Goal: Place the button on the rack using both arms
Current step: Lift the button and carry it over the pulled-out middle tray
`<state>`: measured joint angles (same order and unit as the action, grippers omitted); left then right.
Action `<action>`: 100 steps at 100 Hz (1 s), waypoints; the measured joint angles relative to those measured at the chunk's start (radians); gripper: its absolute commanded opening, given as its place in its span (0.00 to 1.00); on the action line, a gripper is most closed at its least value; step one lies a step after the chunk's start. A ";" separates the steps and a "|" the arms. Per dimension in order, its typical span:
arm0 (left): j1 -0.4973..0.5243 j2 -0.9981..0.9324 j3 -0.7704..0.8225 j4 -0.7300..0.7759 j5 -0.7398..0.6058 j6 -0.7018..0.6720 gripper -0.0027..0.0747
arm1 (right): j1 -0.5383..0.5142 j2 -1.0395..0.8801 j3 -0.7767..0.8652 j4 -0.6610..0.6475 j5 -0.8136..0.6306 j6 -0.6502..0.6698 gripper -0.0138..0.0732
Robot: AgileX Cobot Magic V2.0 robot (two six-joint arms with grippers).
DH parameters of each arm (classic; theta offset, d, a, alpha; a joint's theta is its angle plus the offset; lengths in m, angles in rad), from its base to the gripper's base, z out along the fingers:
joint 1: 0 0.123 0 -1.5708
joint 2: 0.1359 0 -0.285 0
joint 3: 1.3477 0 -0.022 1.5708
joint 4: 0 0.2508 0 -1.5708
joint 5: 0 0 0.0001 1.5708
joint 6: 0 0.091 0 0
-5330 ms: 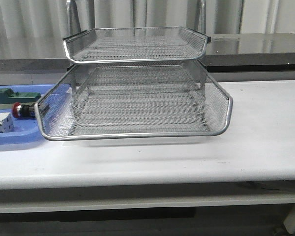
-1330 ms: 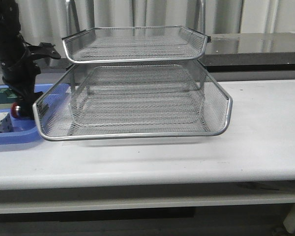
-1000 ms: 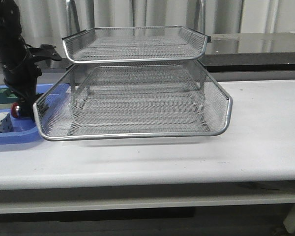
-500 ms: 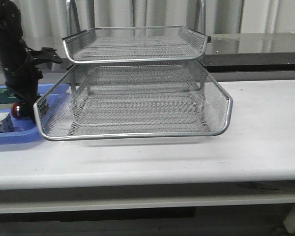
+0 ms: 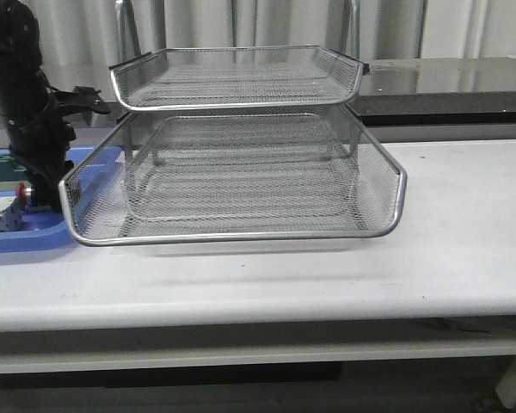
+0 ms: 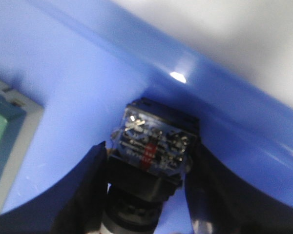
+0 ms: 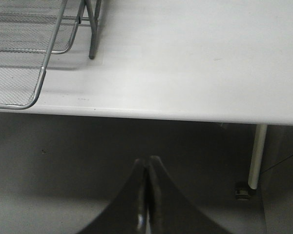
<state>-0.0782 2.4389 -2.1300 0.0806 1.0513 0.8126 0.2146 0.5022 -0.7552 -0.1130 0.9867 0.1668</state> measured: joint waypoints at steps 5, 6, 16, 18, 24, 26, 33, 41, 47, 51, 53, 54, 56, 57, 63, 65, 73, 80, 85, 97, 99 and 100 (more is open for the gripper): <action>0.000 0.003 -0.021 0.004 0.041 0.000 0.08 | 0.000 0.000 0.000 0.000 0.000 0.000 0.08; 0.000 0.005 -0.024 0.006 0.048 0.000 0.07 | 0.000 0.000 0.000 0.000 0.000 0.000 0.08; 0.000 0.017 -0.095 0.014 0.127 -0.033 0.07 | 0.000 0.000 0.000 0.000 0.000 0.000 0.08; 0.000 0.019 -0.112 0.017 0.146 -0.048 0.07 | 0.000 0.000 0.000 0.000 0.000 0.000 0.08; 0.000 0.019 -0.172 0.024 0.171 -0.078 0.07 | 0.000 0.000 0.000 0.000 0.000 0.000 0.08; 0.000 0.019 -0.192 0.027 0.175 -0.091 0.07 | 0.000 0.000 0.000 0.000 0.000 0.000 0.08; 0.000 0.015 -0.250 0.030 0.175 -0.142 0.07 | 0.000 0.000 0.000 0.000 0.000 0.000 0.08; 0.000 0.005 -0.287 0.031 0.183 -0.178 0.07 | 0.000 0.000 0.000 0.000 0.000 0.000 0.08; 0.000 -0.013 -0.302 0.033 0.190 -0.194 0.07 | 0.000 0.000 0.000 0.000 0.000 0.000 0.08; 0.000 -0.027 -0.306 0.033 0.192 -0.207 0.07 | 0.000 0.000 0.000 0.000 0.000 0.000 0.08; -0.002 -0.035 -0.305 0.033 0.196 -0.215 0.07 | 0.000 0.000 0.000 0.000 0.000 0.000 0.08; -0.002 -0.040 -0.305 0.033 0.197 -0.216 0.07 | 0.000 0.000 0.000 0.000 0.000 0.000 0.08; -0.002 -0.045 -0.305 0.033 0.197 -0.221 0.07 | 0.000 0.000 0.000 0.000 0.000 0.000 0.08; -0.002 -0.051 -0.305 0.033 0.199 -0.222 0.07 | 0.000 0.000 0.000 0.000 0.000 0.000 0.08; -0.006 -0.075 -0.303 0.033 0.199 -0.229 0.07 | 0.000 0.000 0.000 0.000 0.000 0.000 0.08; -0.008 -0.084 -0.301 0.033 0.201 -0.235 0.07 | 0.000 0.000 0.000 0.000 0.000 0.000 0.08; -0.013 -0.122 -0.294 0.033 0.201 -0.247 0.07 | 0.000 0.000 0.000 0.000 0.000 0.000 0.08; -0.020 -0.167 -0.275 0.033 0.203 -0.262 0.07 | 0.000 0.000 0.000 0.000 0.002 0.000 0.08; -0.024 -0.191 -0.264 0.033 0.203 -0.270 0.07 | 0.000 0.000 0.000 0.000 0.002 0.000 0.08; -0.041 -0.265 -0.222 0.033 0.207 -0.289 0.07 | 0.000 0.000 0.000 0.000 0.002 0.000 0.08; -0.042 -0.278 -0.213 0.033 0.207 -0.293 0.07 | 0.000 0.000 0.000 0.000 0.002 0.000 0.08; -0.045 -0.288 -0.207 0.033 0.207 -0.296 0.07 | 0.000 0.000 0.000 0.000 0.002 0.000 0.08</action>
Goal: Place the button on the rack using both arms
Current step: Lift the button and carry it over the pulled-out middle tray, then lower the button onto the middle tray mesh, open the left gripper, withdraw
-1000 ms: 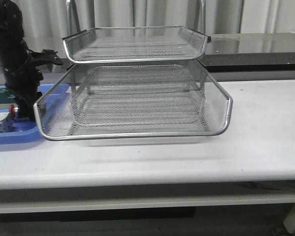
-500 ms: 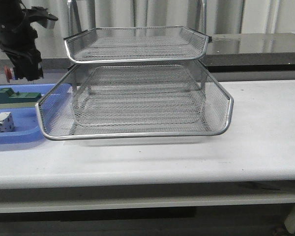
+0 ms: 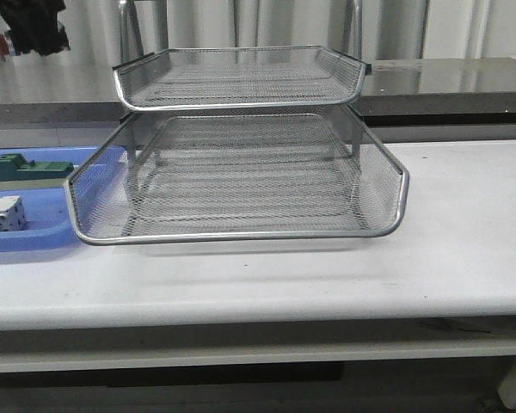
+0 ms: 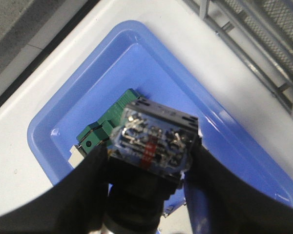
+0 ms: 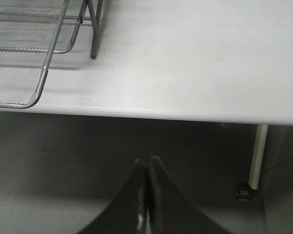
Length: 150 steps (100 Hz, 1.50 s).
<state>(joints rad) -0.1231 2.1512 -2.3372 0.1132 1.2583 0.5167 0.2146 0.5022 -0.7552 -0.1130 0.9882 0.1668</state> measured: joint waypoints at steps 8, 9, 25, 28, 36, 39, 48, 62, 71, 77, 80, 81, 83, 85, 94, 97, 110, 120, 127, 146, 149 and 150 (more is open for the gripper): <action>-0.010 -0.059 0.045 0.000 0.000 -0.012 0.07 | 0.000 0.000 0.000 0.000 0.000 0.000 0.08; -0.012 -0.059 0.045 0.000 0.000 -0.012 0.07 | 0.000 0.000 0.000 0.000 0.000 0.000 0.08; -0.032 -0.182 0.164 -0.002 0.002 -0.037 0.07 | 0.000 0.000 0.000 0.000 0.000 0.000 0.08; -0.036 -0.211 0.194 -0.002 0.002 -0.048 0.07 | 0.000 0.000 0.000 0.000 0.000 0.000 0.08; -0.053 -0.280 0.268 -0.007 0.002 -0.061 0.07 | 0.000 0.000 0.000 0.000 0.000 0.000 0.08; -0.059 -0.297 0.286 -0.012 0.004 -0.063 0.07 | 0.000 0.000 0.000 0.000 0.000 0.000 0.08; -0.084 -0.365 0.362 -0.049 0.006 -0.065 0.07 | 0.000 0.000 0.000 0.000 0.000 0.000 0.08; -0.133 -0.424 0.436 -0.113 0.006 -0.067 0.07 | 0.000 0.000 0.000 0.000 0.000 0.000 0.08; -0.180 -0.435 0.466 -0.139 0.006 -0.067 0.07 | 0.000 0.000 0.000 0.000 0.000 0.000 0.08; -0.219 -0.435 0.480 -0.143 0.006 -0.067 0.07 | 0.000 0.000 0.000 0.000 0.000 0.000 0.08; -0.239 -0.433 0.487 -0.143 0.006 -0.067 0.07 | 0.000 0.000 0.000 0.000 0.000 0.000 0.08; -0.244 -0.433 0.487 -0.146 0.006 -0.067 0.07 | 0.000 0.000 0.000 0.000 0.000 0.000 0.08; -0.259 -0.431 0.493 -0.146 0.006 -0.067 0.07 | 0.000 0.000 0.000 0.000 0.000 0.000 0.08; -0.275 -0.428 0.495 -0.146 0.006 -0.067 0.07 | 0.000 0.000 0.000 0.000 0.000 0.000 0.08; -0.338 -0.408 0.506 -0.150 0.006 -0.067 0.07 | 0.000 0.000 0.000 0.000 0.000 0.000 0.08; -0.361 -0.396 0.509 -0.150 0.004 -0.067 0.07 | 0.000 0.000 0.000 0.000 0.000 0.000 0.08; -0.427 -0.349 0.511 -0.153 0.002 -0.067 0.07 | 0.000 0.000 0.000 0.000 0.000 0.000 0.08; -0.464 -0.307 0.511 -0.153 -0.002 -0.065 0.07 | 0.000 0.000 0.000 0.000 0.000 0.000 0.08; -0.479 -0.273 0.511 -0.153 -0.006 -0.065 0.07 | 0.000 0.000 0.000 0.000 0.000 0.000 0.08; -0.490 -0.215 0.511 -0.153 -0.019 -0.065 0.08 | 0.000 0.000 0.000 0.000 0.000 0.000 0.08; -0.490 -0.206 0.511 -0.153 -0.019 -0.065 0.09 | 0.000 0.000 0.000 0.000 0.000 0.000 0.08; -0.490 -0.204 0.511 -0.153 -0.021 -0.065 0.10 | 0.000 0.000 0.000 0.000 0.000 0.000 0.08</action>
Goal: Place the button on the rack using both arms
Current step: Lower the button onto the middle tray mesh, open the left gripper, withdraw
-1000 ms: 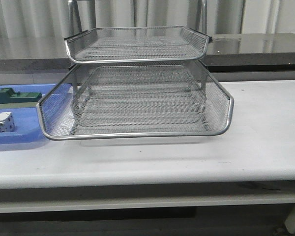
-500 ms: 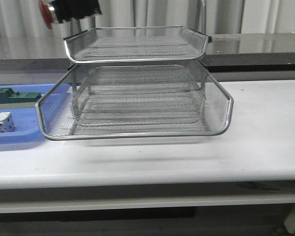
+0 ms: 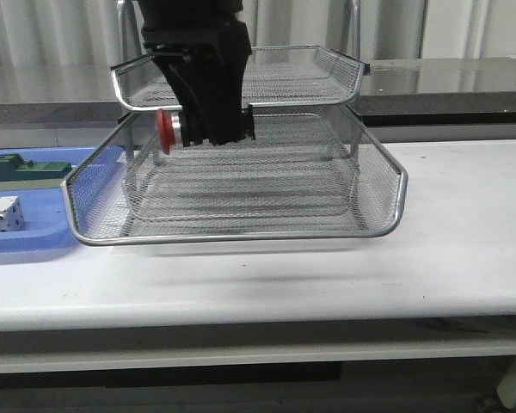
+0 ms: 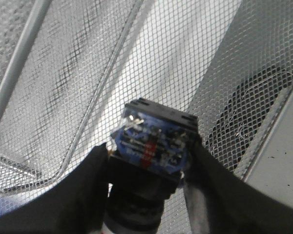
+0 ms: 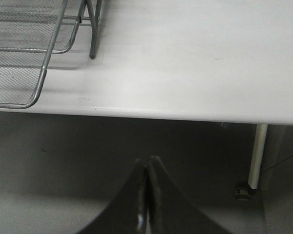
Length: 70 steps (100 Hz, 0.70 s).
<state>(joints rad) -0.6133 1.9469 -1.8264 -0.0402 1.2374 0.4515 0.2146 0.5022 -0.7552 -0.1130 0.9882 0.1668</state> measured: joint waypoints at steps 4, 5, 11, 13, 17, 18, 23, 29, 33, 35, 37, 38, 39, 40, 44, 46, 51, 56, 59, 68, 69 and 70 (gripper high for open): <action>0.000 0.002 0.000 0.000 0.000 0.000 0.12 | 0.000 0.000 0.000 0.000 0.000 0.000 0.08; 0.000 0.002 0.000 0.000 0.000 0.000 0.13 | 0.000 0.000 0.000 0.000 0.000 0.000 0.08; 0.000 0.002 0.001 0.002 -0.002 0.000 0.19 | 0.000 0.000 0.000 0.000 0.000 0.000 0.08; 0.000 0.002 0.001 0.002 -0.002 0.000 0.21 | 0.000 0.000 0.000 0.000 0.000 0.000 0.08; 0.000 0.002 0.001 0.002 -0.003 0.000 0.27 | 0.000 0.000 0.000 0.000 0.000 0.000 0.08; 0.000 0.002 0.001 0.002 -0.003 0.000 0.28 | 0.000 0.000 0.000 0.000 0.000 0.000 0.08; 0.000 0.002 0.001 0.002 -0.003 0.000 0.37 | 0.000 0.000 0.000 0.000 0.000 0.000 0.08; 0.000 0.002 0.001 0.002 -0.004 0.002 0.45 | 0.000 0.000 0.000 0.000 0.000 0.000 0.08; 0.000 0.002 0.001 0.002 -0.004 0.002 0.50 | 0.000 0.000 0.000 0.000 0.000 0.000 0.08; 0.000 0.002 0.001 0.002 -0.004 0.002 0.52 | 0.000 0.000 0.000 0.000 0.000 0.000 0.08; 0.000 0.002 0.001 0.002 -0.004 0.002 0.54 | 0.000 0.000 0.000 0.000 0.000 0.000 0.08; 0.000 0.002 0.001 0.002 -0.004 0.002 0.54 | 0.000 0.000 0.000 0.000 0.000 0.000 0.08; 0.000 0.002 0.001 0.002 -0.004 0.002 0.55 | 0.000 0.000 0.000 0.000 0.000 0.000 0.08; 0.000 0.002 0.001 0.002 -0.004 0.002 0.55 | 0.000 0.000 0.000 0.000 0.000 0.000 0.08; 0.000 0.002 0.001 0.002 -0.006 0.002 0.56 | 0.000 0.000 0.000 0.000 0.000 0.000 0.08; 0.000 0.002 0.001 0.002 -0.006 0.002 0.56 | 0.000 0.000 0.000 0.000 0.000 0.000 0.08; 0.000 0.002 0.001 0.002 -0.010 0.002 0.56 | 0.000 0.000 0.000 0.000 0.000 0.000 0.08; 0.000 0.002 0.001 0.002 -0.013 0.002 0.56 | 0.000 0.000 0.000 0.000 0.000 0.000 0.08; 0.000 0.002 0.001 0.002 -0.016 0.002 0.56 | 0.000 0.000 0.000 0.000 0.000 0.000 0.08; 0.000 0.002 0.001 0.002 -0.021 0.002 0.56 | 0.000 0.000 0.000 0.000 0.000 0.000 0.08; 0.000 0.002 0.001 0.002 -0.020 0.002 0.56 | 0.000 0.000 0.000 0.000 0.000 0.000 0.08; 0.000 0.002 0.001 0.002 -0.022 0.002 0.56 | 0.000 0.000 0.000 0.000 0.000 0.000 0.08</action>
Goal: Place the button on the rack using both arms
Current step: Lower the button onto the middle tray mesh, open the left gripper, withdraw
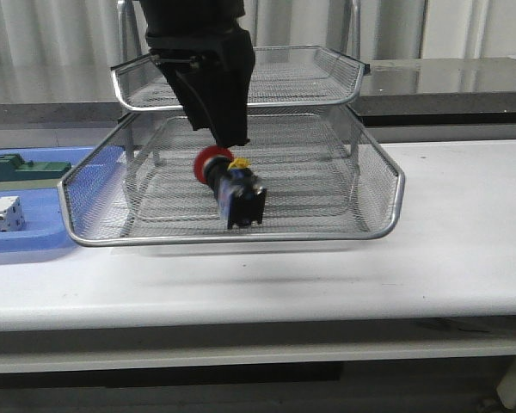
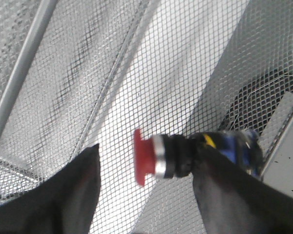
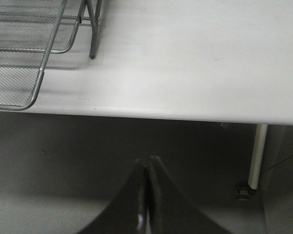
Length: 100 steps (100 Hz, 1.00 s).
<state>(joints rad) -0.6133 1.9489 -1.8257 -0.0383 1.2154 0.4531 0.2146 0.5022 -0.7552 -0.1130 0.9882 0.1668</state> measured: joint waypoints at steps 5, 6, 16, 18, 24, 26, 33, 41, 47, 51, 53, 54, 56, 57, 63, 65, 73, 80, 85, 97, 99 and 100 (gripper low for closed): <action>0.000 0.000 0.000 0.000 -0.002 0.000 0.56 | 0.000 0.000 0.000 0.000 0.000 0.000 0.08; 0.000 0.000 0.000 0.000 -0.002 0.000 0.56 | 0.000 0.000 0.000 0.000 0.000 0.000 0.08; 0.000 0.000 0.000 0.000 -0.002 0.000 0.56 | 0.000 0.000 0.000 0.000 0.000 0.000 0.08; 0.000 0.000 0.000 0.000 -0.002 0.000 0.56 | 0.000 0.000 0.000 0.000 0.000 0.000 0.08; 0.000 0.000 0.000 0.000 -0.002 -0.004 0.56 | 0.000 0.000 0.000 0.000 0.000 0.000 0.08; 0.000 -0.002 0.000 0.000 -0.002 -0.006 0.56 | 0.000 0.000 0.000 0.000 0.000 0.000 0.08; 0.002 -0.014 0.000 0.000 -0.002 -0.018 0.55 | 0.000 0.000 0.000 0.000 0.000 0.000 0.08; 0.012 -0.043 0.000 0.000 0.000 -0.035 0.55 | 0.000 0.000 0.000 0.000 0.000 0.000 0.08; 0.028 -0.073 0.000 -0.002 0.000 -0.049 0.54 | 0.000 0.000 0.000 0.000 0.000 0.000 0.08; 0.039 -0.104 0.000 -0.002 0.000 -0.064 0.53 | 0.000 0.000 0.000 0.000 0.000 0.000 0.08; 0.043 -0.113 0.000 -0.002 0.000 -0.069 0.53 | 0.000 0.000 0.000 0.000 0.000 0.000 0.08; 0.047 -0.117 0.000 -0.002 0.000 -0.072 0.52 | 0.000 0.000 0.000 0.000 0.000 0.000 0.08; 0.054 -0.135 0.000 -0.002 0.000 -0.082 0.52 | 0.000 0.000 0.000 0.000 0.000 0.000 0.08; 0.056 -0.135 0.000 -0.002 0.000 -0.085 0.51 | 0.000 0.000 0.000 0.000 0.000 0.000 0.08; 0.080 -0.176 0.000 -0.002 0.000 -0.101 0.49 | 0.000 0.000 0.000 0.000 0.000 0.000 0.08; 0.088 -0.194 0.000 -0.002 0.001 -0.110 0.49 | 0.000 0.000 0.000 0.000 0.000 0.000 0.08; 0.125 -0.237 0.000 -0.002 0.001 -0.124 0.48 | 0.000 0.000 0.000 0.000 0.000 0.000 0.08; 0.169 -0.285 0.011 -0.002 -0.009 -0.133 0.48 | 0.000 0.000 0.000 0.000 0.000 0.000 0.08; 0.199 -0.317 0.028 -0.002 -0.023 -0.135 0.48 | 0.000 0.000 0.000 0.000 0.000 0.000 0.08; 0.274 -0.405 0.104 -0.002 -0.103 -0.145 0.48 | 0.000 0.000 0.000 0.000 0.000 0.000 0.08; 0.282 -0.417 0.116 -0.002 -0.114 -0.149 0.48 | 0.000 0.000 0.000 0.000 0.000 0.000 0.08; 0.290 -0.435 0.129 -0.002 -0.125 -0.150 0.48 | 0.000 0.000 0.000 0.000 0.000 0.000 0.08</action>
<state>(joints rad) -0.3229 1.5137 -1.6967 -0.0401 1.0902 0.3031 0.2146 0.5022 -0.7552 -0.1130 0.9882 0.1668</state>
